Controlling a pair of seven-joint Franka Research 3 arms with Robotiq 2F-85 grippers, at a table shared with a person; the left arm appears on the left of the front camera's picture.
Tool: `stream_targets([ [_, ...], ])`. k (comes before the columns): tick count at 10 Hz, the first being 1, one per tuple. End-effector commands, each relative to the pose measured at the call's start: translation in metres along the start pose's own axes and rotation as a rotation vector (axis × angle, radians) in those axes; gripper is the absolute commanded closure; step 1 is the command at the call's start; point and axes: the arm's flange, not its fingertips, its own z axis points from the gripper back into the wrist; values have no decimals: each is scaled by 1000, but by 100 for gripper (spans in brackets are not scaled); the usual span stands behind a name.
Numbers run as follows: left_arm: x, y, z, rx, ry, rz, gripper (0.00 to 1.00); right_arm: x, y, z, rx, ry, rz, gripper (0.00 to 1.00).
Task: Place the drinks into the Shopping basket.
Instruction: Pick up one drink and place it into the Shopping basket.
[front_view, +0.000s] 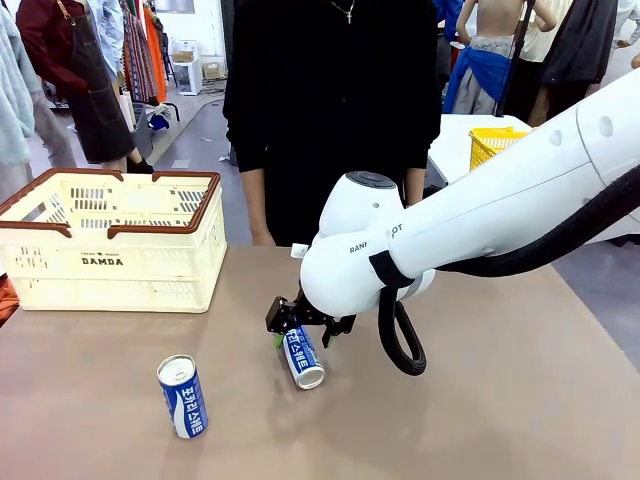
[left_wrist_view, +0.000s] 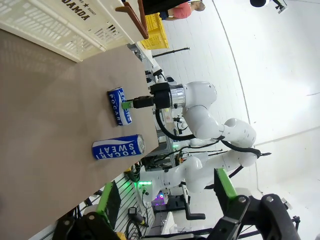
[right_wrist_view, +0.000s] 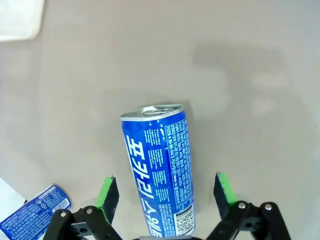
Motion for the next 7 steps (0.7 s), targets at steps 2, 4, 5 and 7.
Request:
stream_targets([
  [2,0,-2,0,-18,-12,-21,0,-6,-5,45,11,-31,-2,0],
  [4,0,-2,0,-18,-12,-21,0,-16,-73,125,34,11,20,0],
  [5,0,-2,0,-18,-12,-21,0,-37,-130,172,142,87,68,0],
  [7,0,-2,0,-18,-12,-21,0,-77,-241,229,454,117,65,0],
])
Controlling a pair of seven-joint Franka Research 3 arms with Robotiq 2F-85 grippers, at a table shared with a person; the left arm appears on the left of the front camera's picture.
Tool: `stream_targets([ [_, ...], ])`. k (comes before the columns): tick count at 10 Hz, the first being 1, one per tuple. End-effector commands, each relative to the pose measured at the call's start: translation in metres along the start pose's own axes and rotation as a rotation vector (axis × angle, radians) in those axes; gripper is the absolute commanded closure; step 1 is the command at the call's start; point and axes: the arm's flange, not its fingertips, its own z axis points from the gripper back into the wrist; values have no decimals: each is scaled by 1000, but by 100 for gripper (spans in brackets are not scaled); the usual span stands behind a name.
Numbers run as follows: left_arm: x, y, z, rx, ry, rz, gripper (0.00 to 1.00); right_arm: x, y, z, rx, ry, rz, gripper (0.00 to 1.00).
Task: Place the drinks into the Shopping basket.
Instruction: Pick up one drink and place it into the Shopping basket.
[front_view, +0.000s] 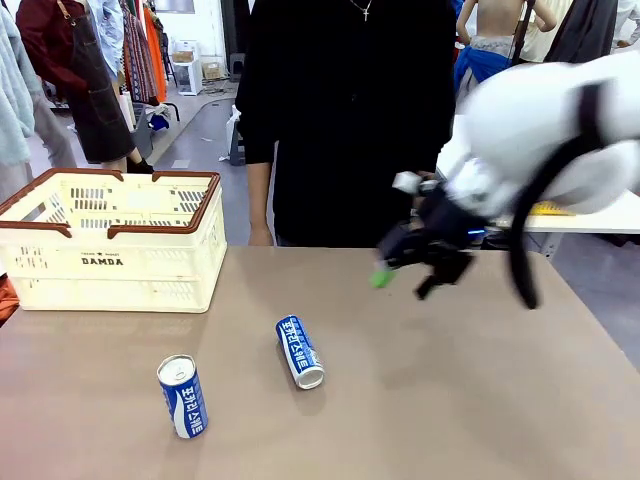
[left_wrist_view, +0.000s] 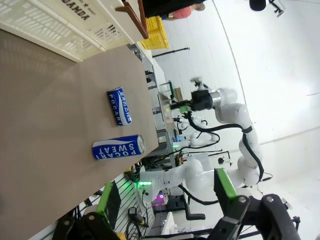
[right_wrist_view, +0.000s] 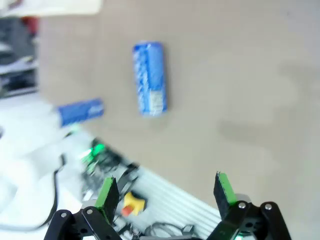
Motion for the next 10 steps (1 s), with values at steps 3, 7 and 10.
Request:
stream_targets([
  [3,0,-2,0,-18,-11,-22,0,-79,-185,103,535,-52,-74,0],
  [7,0,-2,0,-18,-11,-22,0,-114,-267,93,960,-259,17,0],
  [10,0,-2,0,-18,-11,-22,0,-131,-267,97,911,-249,-17,0],
])
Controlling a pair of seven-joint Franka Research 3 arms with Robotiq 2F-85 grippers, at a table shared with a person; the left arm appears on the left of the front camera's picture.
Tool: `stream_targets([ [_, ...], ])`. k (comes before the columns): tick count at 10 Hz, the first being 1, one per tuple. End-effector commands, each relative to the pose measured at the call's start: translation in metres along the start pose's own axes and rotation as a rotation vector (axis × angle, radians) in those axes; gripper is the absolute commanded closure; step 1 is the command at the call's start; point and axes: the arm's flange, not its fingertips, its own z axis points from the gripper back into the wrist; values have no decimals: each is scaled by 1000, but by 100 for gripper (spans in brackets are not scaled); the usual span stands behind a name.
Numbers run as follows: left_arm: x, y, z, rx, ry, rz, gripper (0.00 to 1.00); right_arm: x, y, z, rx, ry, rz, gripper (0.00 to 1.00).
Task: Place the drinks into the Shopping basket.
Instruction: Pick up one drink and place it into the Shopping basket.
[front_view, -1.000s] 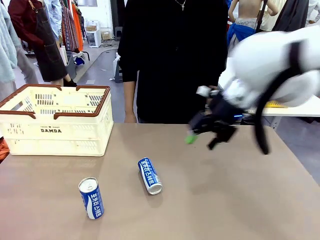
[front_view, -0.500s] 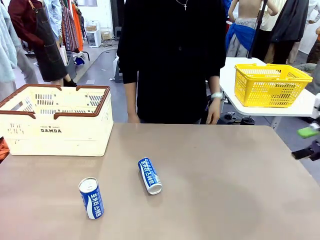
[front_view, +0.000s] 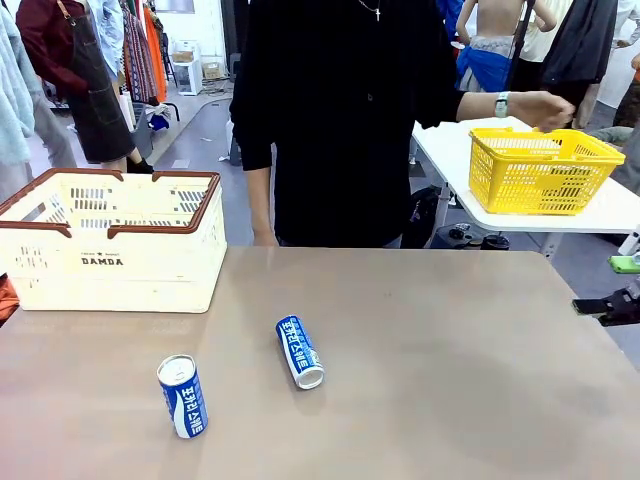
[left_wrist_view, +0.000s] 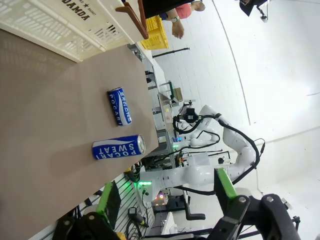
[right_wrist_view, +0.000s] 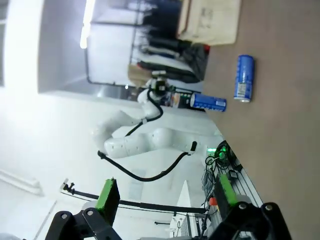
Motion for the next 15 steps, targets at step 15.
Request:
stream_targets([
  [15,-36,-230,-432,942,586,-243,0,-3,15,5,-19,1,-6,0],
])
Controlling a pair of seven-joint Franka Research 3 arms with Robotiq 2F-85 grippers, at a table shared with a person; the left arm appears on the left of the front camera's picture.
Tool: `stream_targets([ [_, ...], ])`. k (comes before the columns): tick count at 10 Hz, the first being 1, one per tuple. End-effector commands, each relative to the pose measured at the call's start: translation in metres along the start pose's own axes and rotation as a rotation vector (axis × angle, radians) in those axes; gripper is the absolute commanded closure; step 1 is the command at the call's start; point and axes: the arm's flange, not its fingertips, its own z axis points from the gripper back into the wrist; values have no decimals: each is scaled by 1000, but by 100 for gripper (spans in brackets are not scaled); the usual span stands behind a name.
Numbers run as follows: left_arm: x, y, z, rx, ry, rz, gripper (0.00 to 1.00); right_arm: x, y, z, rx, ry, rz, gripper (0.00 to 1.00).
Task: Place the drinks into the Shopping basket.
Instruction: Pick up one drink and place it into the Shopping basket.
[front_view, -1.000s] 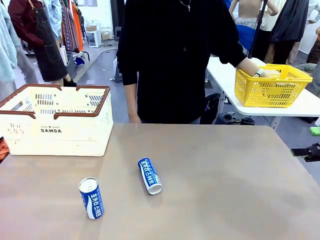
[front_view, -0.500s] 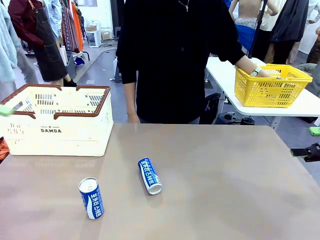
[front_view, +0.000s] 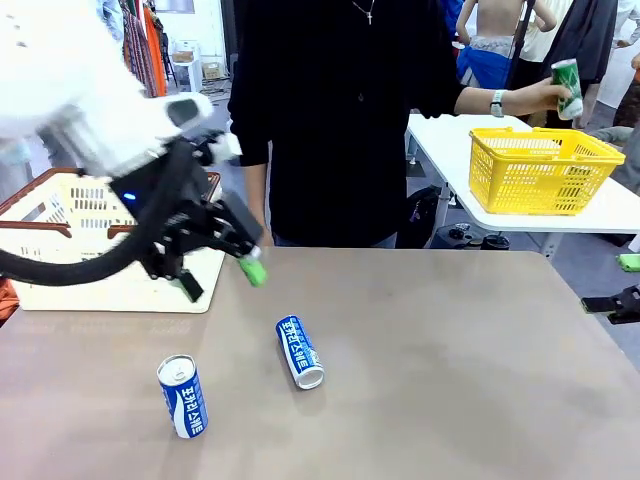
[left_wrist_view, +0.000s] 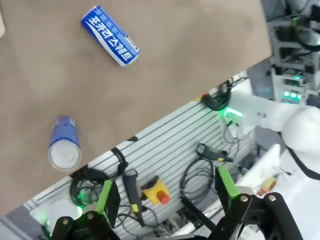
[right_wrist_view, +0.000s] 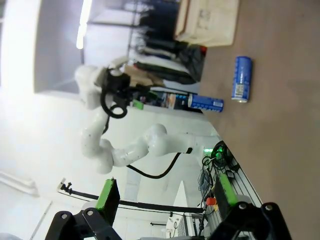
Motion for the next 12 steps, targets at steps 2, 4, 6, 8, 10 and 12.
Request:
stream_targets([
  [2,0,0,0,0,0,0,0,0,6,1,1,9,-20,0],
  [4,0,0,0,0,0,0,0,0,6,1,1,9,-20,0],
  [6,4,-1,-4,0,2,-22,0,0,6,1,1,9,-20,0],
  [8,37,-11,-48,74,-2,-49,0,0,6,1,1,9,-20,0],
  [10,61,-16,-77,84,-27,-35,0,0,6,1,1,9,-20,0],
  [12,80,-20,-128,113,32,-48,0,0,6,1,1,9,-20,0],
])
